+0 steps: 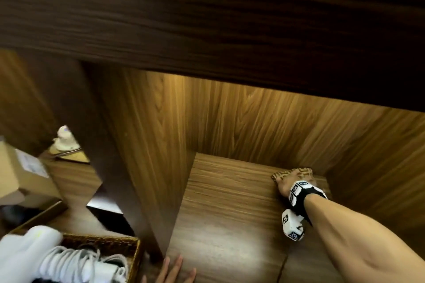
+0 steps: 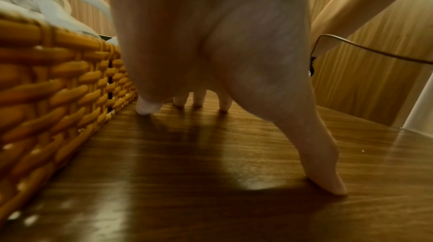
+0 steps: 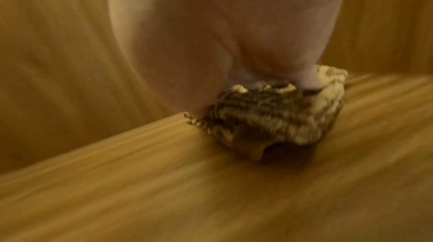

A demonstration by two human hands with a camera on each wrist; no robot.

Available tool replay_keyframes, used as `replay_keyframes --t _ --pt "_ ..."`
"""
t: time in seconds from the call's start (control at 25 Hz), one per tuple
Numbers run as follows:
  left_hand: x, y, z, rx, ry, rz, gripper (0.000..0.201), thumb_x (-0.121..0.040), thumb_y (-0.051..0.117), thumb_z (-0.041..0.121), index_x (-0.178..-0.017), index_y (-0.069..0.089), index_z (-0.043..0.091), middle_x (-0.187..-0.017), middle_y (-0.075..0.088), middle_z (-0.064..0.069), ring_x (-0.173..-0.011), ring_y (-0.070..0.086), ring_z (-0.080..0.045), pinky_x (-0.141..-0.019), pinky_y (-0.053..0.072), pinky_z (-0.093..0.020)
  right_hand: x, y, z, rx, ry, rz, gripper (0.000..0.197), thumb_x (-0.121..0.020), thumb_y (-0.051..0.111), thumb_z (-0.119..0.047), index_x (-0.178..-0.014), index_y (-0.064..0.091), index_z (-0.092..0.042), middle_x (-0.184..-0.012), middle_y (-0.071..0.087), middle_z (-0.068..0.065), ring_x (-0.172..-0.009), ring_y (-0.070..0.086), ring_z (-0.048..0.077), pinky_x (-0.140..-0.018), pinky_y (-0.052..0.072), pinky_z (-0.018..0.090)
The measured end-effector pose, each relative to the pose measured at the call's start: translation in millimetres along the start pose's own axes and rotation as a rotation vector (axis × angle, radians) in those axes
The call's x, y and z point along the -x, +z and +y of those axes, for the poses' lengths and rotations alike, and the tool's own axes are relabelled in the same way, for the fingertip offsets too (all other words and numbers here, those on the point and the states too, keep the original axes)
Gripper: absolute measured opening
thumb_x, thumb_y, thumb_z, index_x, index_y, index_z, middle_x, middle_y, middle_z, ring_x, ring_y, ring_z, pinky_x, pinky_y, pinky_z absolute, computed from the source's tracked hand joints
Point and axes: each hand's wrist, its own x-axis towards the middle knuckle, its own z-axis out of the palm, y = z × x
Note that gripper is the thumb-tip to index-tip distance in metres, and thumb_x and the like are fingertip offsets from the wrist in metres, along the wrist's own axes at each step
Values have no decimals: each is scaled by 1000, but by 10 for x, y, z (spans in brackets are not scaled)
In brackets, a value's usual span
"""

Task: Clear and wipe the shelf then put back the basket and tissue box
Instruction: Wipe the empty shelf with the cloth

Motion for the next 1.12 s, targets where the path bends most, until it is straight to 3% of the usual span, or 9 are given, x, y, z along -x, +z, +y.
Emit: replay_keyframes --t 0.2,0.32,0.4,0.52,0.68,0.76,0.88,1.04,1.12 --pt "313 -245 313 361 -148 4 40 -82 47 51 -119 59 54 -172 -10 14 -160 -10 -13 -79 51 -58 898 195 -959 89 -241 -42 96 -98 44 -71 -169 5 -20 -176 -5 23 -161 -1 48 -130 8 66" --pt "388 -155 242 374 -170 92 53 -65 55 57 -118 61 61 -172 -10 14 -158 12 -16 -67 58 -54 1049 324 -1613 169 -471 -149 90 -104 46 -61 -171 2 -20 -176 -9 23 -162 -6 48 -132 8 62" --pt "410 -196 198 343 -130 93 45 -86 43 54 -130 52 62 -172 -10 13 -153 24 -17 -81 53 -64 1149 325 -1965 187 -576 -183 89 -106 46 -59 -171 2 -18 -176 -8 24 -162 -6 47 -134 7 58" --pt "348 -64 78 210 -44 160 49 -102 3 49 -146 23 58 -173 -12 9 -160 -12 -18 -121 -2 -61 1152 346 -2175 213 -633 -142 85 -106 48 -53 -171 7 -15 -176 -1 25 -163 -1 45 -133 11 58" --pt "267 -7 137 84 -76 96 47 -96 15 46 -143 21 43 -173 -3 -1 -159 5 -29 -106 46 -47 1152 403 -2220 201 -828 -163 86 -103 49 -38 -171 2 -15 -178 -7 13 -166 -4 32 -131 16 63" --pt "259 -75 196 173 -103 154 45 -101 9 49 -139 33 48 -173 0 5 -157 19 -23 -119 23 -54 1207 409 -2135 192 -844 -176 84 -105 48 -41 -171 2 -19 -179 -8 10 -166 -5 28 -130 14 67" --pt "327 -149 286 262 -112 81 47 -82 49 61 -128 52 66 -162 21 13 -134 59 -15 -86 48 -71 1556 533 -1798 259 -906 -204 79 -107 41 -49 -171 1 -26 -179 -9 6 -166 -9 24 -127 8 72" --pt "352 -191 401 78 -62 -100 81 -61 56 59 -141 45 61 -172 8 16 -160 0 -9 -121 -14 -47 2354 706 -1018 238 -988 -311 71 -108 26 -57 -169 -4 -37 -177 -21 1 -164 -20 18 -126 -11 69" --pt "436 -216 392 97 -93 -154 71 -59 58 65 -130 55 60 -172 5 20 -157 9 -9 -119 -18 -43 2529 725 -529 252 -990 -308 75 -108 31 -55 -169 -7 -35 -174 -28 1 -163 -23 18 -128 -11 65"
